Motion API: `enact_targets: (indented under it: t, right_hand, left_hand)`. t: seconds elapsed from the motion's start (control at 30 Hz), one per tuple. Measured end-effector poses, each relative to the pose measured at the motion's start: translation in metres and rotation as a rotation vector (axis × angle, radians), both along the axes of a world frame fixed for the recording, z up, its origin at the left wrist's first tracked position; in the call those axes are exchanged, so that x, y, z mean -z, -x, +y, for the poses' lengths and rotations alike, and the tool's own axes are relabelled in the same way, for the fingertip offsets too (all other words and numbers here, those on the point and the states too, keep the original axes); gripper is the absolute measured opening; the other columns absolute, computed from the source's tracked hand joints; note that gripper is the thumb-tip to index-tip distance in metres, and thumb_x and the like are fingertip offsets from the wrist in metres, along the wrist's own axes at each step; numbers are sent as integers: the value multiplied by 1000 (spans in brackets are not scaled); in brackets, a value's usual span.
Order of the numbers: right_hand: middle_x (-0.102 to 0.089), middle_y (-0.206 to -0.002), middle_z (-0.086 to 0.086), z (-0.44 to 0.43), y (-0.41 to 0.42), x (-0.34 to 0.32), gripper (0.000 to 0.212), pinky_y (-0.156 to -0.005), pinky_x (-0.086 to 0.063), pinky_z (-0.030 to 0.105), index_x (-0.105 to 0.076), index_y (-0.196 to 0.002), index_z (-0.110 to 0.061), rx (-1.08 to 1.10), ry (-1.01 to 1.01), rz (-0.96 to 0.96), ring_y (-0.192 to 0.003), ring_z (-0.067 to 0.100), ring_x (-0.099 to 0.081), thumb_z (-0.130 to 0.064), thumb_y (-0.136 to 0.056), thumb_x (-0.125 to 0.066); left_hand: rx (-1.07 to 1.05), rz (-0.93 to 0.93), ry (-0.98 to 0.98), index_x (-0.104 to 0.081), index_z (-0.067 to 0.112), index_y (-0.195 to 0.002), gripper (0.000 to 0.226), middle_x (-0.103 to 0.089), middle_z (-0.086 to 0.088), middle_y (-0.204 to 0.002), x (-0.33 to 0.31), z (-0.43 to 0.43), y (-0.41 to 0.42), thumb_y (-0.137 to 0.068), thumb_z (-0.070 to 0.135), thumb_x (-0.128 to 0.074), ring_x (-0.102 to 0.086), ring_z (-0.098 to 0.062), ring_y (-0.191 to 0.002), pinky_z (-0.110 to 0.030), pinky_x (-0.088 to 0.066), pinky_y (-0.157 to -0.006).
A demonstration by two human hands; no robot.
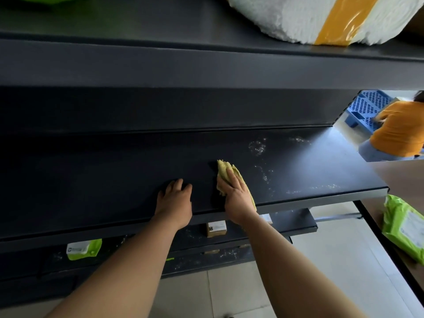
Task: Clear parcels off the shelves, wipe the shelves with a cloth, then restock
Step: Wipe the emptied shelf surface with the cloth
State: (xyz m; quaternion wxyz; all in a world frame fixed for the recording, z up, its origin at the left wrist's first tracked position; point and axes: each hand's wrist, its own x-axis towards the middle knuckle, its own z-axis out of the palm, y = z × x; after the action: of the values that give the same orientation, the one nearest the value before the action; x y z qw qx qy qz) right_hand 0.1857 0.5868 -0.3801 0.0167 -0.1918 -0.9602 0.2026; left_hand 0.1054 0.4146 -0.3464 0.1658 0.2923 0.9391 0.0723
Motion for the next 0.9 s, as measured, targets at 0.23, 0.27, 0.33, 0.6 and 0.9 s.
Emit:
enact_targets:
  t: [0.23, 0.27, 0.33, 0.6, 0.9]
  right_hand:
    - [1, -162, -6, 84, -8, 3, 71, -120, -5, 26, -33, -148, -30, 95, -44, 23, -148, 19, 1, 1, -85, -43]
    - [-1, -162, -4, 96, -10, 2, 72, -120, -5, 27, -34, -148, -28, 121, -48, 19, -148, 20, 0, 2, -84, -44]
    - [-2, -162, -1, 122, -13, -2, 73, -121, -5, 28, -36, -148, -26, 207, -45, 3, -148, 21, -1, 3, -82, -46]
    - [-22, -158, 0, 79, 33, -5, 68, -119, -19, 38, -43, -144, -19, -160, 48, 154, -146, 25, -17, 5, -81, -51]
    - [3, -161, -9, 136, 65, -7, 76, -120, -3, 27, -27, -150, -31, -158, -40, 71, -148, 15, 6, 3, -84, -42]
  left_hand:
    - [-97, -3, 6, -24, 28, -149, 53, -10, -1, -157, 5, 44, 7, -99, 32, -40, -9, -27, -144, -56, -17, -113]
    - [-115, 3, 12, -23, 28, -148, 52, -10, -1, -157, 7, 48, 7, -99, 32, -40, -9, -28, -143, -58, -17, -113]
    - [-134, 18, 29, -22, 29, -149, 52, -9, -1, -157, 9, 56, 6, -99, 33, -38, -8, -29, -143, -59, -16, -112]
    - [-196, 34, 20, -24, 33, -148, 51, -11, 2, -156, 13, 74, 14, -99, 33, -37, -8, -29, -143, -63, -18, -109]
    - [-225, 87, 40, -23, 35, -147, 47, -13, 4, -155, 20, 80, 16, -101, 37, -31, -11, -27, -142, -61, -19, -110]
